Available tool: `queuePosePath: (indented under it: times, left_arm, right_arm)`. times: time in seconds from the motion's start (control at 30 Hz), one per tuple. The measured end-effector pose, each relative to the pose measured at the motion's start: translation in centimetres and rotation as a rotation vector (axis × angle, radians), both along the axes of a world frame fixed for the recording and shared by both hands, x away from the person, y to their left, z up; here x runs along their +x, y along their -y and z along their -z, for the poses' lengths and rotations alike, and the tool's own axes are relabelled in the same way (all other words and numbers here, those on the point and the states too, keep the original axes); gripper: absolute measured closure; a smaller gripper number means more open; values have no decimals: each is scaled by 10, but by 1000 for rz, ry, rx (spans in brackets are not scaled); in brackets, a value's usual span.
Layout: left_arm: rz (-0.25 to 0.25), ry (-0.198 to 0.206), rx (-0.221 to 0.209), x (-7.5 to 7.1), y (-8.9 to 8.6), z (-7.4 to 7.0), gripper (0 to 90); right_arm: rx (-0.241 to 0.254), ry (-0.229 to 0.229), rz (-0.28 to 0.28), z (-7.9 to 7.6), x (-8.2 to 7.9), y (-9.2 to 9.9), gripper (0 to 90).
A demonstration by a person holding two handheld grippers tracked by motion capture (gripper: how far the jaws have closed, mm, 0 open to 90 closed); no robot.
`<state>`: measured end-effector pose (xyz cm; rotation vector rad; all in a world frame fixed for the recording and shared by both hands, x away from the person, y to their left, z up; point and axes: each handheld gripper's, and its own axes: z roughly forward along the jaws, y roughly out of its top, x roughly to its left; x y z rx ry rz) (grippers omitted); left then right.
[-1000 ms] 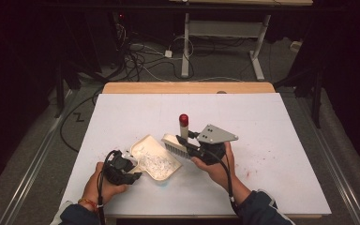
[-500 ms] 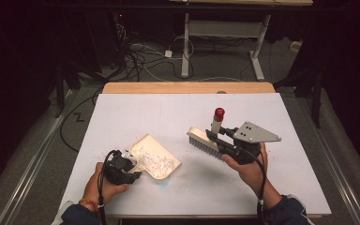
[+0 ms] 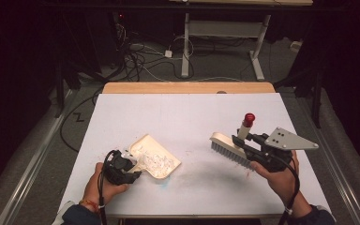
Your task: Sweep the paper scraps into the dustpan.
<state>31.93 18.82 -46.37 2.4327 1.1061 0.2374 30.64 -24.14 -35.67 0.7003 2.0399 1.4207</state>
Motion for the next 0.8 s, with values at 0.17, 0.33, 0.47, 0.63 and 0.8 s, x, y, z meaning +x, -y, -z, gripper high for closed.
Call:
queuePosePath:
  times: [0.17,0.33,0.47,0.63,0.8]
  left_arm:
    - [-10,-3,-7,0,-2,1,632]
    - [-20,1,-12,1,-4,2,632]
    - [-28,4,-13,0,-5,1,632]
    - [-40,5,-17,0,-9,1,632]
    - [-56,10,-25,1,-12,1,632]
  right_arm:
    - [-9,-17,7,1,-8,18,709]
    - [-17,-39,9,4,-15,30,709]
    - [-17,-56,5,6,-19,38,709]
    - [-34,-79,1,11,-24,45,709]
    - [-45,-104,-5,17,-29,51,709]
